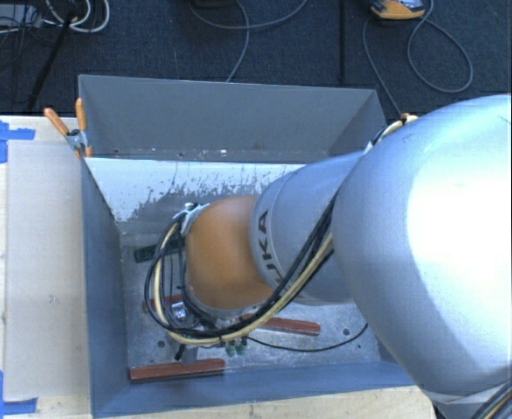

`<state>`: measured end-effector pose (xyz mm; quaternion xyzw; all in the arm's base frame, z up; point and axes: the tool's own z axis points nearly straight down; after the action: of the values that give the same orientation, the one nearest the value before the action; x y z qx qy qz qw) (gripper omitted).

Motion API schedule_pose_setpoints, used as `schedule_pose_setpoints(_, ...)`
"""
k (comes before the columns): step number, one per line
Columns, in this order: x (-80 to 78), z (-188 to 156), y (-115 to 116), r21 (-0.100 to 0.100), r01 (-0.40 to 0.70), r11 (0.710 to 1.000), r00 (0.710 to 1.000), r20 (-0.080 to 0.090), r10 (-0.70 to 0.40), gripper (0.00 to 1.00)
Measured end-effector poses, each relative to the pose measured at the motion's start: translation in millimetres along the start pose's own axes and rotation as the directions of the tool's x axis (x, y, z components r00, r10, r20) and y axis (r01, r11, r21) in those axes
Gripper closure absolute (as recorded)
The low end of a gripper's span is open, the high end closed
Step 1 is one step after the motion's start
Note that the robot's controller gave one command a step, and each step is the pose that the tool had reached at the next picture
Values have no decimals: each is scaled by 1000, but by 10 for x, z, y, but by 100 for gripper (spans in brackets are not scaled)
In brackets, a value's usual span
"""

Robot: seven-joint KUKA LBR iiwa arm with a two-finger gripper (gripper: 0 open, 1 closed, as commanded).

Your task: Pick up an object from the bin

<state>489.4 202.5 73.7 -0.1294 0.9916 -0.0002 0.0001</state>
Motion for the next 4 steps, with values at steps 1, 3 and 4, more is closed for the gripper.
schedule_pose_setpoints(1,-33,-13,-5,-1,-1,1000,1000,13,1,0)
schedule_pose_setpoints(3,-35,-18,-4,-1,1,1000,1000,14,-1,0)
schedule_pose_setpoints(4,-476,-719,-565,2,91,996,996,9,-91,0)
